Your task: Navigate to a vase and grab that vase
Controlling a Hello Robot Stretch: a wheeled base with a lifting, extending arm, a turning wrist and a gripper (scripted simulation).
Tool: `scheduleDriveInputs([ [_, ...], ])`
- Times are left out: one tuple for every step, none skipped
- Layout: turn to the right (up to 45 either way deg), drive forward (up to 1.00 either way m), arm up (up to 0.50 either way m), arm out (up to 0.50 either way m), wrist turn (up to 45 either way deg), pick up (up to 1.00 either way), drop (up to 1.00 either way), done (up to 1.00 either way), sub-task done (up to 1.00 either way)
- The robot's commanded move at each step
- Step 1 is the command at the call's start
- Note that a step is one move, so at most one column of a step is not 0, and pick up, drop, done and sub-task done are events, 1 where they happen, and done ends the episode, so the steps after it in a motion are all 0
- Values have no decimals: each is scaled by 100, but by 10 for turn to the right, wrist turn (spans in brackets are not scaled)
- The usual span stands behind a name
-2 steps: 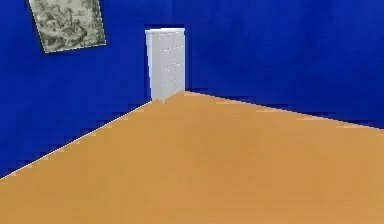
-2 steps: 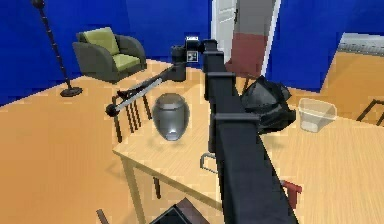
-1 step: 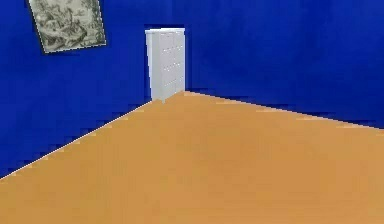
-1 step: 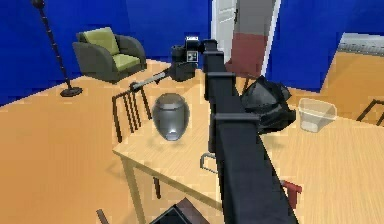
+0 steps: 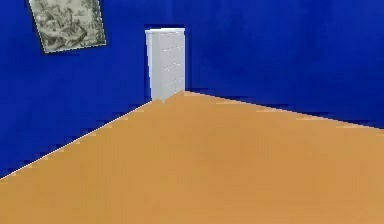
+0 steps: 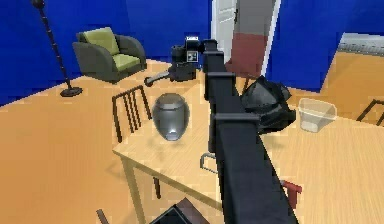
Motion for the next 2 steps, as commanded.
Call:
scheduleDriveInputs([
  [0,0,-28,0,0,0,0,0,0],
  [0,0,0,0,0,100,0,0,0],
])
